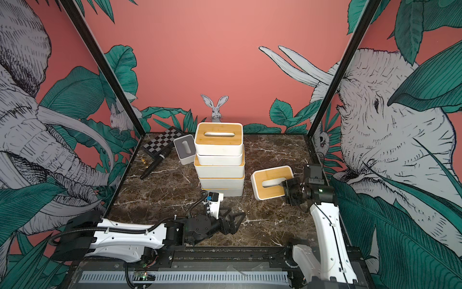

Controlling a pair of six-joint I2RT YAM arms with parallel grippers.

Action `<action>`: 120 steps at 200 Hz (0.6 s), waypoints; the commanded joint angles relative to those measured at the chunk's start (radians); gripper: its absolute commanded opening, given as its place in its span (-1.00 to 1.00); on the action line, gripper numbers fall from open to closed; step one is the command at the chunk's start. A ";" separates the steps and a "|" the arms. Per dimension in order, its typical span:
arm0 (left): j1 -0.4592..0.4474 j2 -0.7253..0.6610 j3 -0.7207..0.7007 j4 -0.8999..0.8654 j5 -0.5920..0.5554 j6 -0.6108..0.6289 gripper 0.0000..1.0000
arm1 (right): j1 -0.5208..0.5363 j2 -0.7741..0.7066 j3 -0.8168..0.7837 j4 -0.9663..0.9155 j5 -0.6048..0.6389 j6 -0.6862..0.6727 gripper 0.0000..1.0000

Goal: Stack the tissue boxes
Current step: Pick up the tissue box from the center of the board.

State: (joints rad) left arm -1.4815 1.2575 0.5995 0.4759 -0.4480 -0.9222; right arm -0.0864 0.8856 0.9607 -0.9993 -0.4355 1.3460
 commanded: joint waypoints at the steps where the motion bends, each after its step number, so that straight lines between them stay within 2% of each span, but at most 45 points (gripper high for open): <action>1: -0.010 0.028 0.033 0.174 -0.024 0.058 0.99 | -0.004 -0.081 -0.005 -0.066 -0.061 0.025 -0.33; 32: -0.011 0.117 0.066 0.297 -0.001 0.114 0.99 | -0.004 -0.182 0.010 -0.102 -0.095 0.065 -0.33; 66: -0.011 0.206 0.082 0.445 -0.019 0.121 0.99 | -0.005 -0.236 0.038 -0.141 -0.120 0.070 -0.33; 94: -0.012 0.228 0.113 0.424 -0.029 0.132 0.99 | -0.005 -0.255 0.038 -0.144 -0.143 0.077 -0.33; 120: -0.011 0.254 0.117 0.460 -0.022 0.117 0.89 | -0.004 -0.262 0.039 -0.139 -0.151 0.079 -0.33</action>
State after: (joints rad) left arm -1.4872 1.5051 0.6907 0.8520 -0.4568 -0.8059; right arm -0.0879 0.6380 0.9760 -1.1740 -0.5385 1.4109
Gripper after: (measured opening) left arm 0.969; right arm 0.465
